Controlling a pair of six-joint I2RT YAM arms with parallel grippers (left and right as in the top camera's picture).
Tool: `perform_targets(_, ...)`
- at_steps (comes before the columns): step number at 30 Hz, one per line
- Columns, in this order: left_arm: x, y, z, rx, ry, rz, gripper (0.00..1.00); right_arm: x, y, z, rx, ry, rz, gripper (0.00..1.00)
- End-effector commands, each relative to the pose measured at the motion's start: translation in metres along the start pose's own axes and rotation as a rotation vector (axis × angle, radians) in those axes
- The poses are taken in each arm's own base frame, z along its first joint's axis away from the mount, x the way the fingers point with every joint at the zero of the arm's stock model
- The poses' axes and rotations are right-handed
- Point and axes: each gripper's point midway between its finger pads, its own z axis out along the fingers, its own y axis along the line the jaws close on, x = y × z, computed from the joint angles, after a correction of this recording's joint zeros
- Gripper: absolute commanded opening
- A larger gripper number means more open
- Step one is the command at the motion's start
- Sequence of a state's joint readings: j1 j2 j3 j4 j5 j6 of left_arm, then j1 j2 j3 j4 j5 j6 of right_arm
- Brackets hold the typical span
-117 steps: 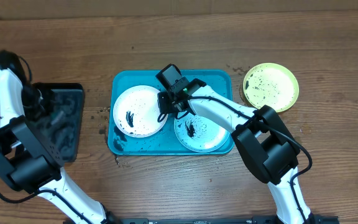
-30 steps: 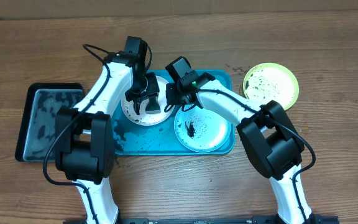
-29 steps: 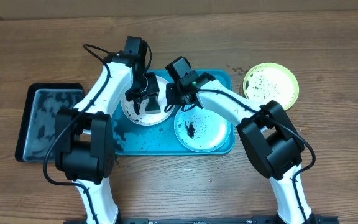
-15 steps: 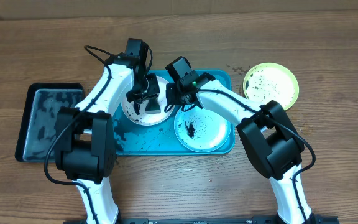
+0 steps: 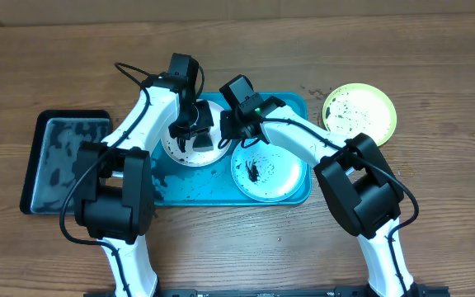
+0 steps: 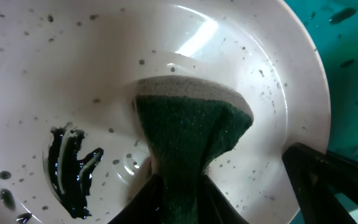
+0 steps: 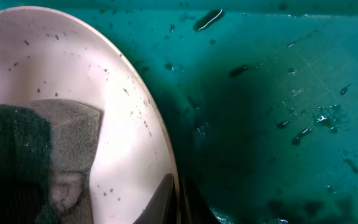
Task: Clean dirty plates on tray and stack at the side
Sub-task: 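Scrub the white plate with the sponge while right gripper holds it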
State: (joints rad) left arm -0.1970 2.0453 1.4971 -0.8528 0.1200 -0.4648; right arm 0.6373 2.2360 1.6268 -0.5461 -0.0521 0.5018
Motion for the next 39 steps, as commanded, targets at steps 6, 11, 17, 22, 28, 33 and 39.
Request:
perform_targets(6,0.018,0.008,0.019,-0.018,0.046,0.012,0.12,0.004,-0.007,0.005,0.02,0.017,0.009,0.04)
perform_targets(11,0.015,0.019,0.02,-0.077,0.026,0.015,0.04,0.005,-0.007,0.005,0.021,0.018,0.009,0.04)
perform_targets(17,0.004,0.069,0.01,-0.334,-0.044,0.01,0.04,0.006,-0.008,0.004,0.025,0.024,0.009,0.04)
perform_targets(22,-0.007,0.111,-0.01,-0.574,-0.113,0.017,0.04,0.006,-0.008,0.004,0.025,0.024,0.009,0.04)
perform_targets(28,-0.025,0.101,-0.024,-0.558,-0.166,0.011,0.04,0.006,-0.008,0.004,0.025,0.024,0.009,0.04)
perform_targets(33,-0.036,0.047,-0.027,-0.277,-0.136,-0.003,0.04,0.006,-0.008,0.004,0.025,0.024,0.009,0.04)
perform_targets(39,-0.02,-0.02,-0.015,0.089,-0.035,0.015,0.04,0.004,-0.007,0.005,0.02,0.017,0.009,0.04)
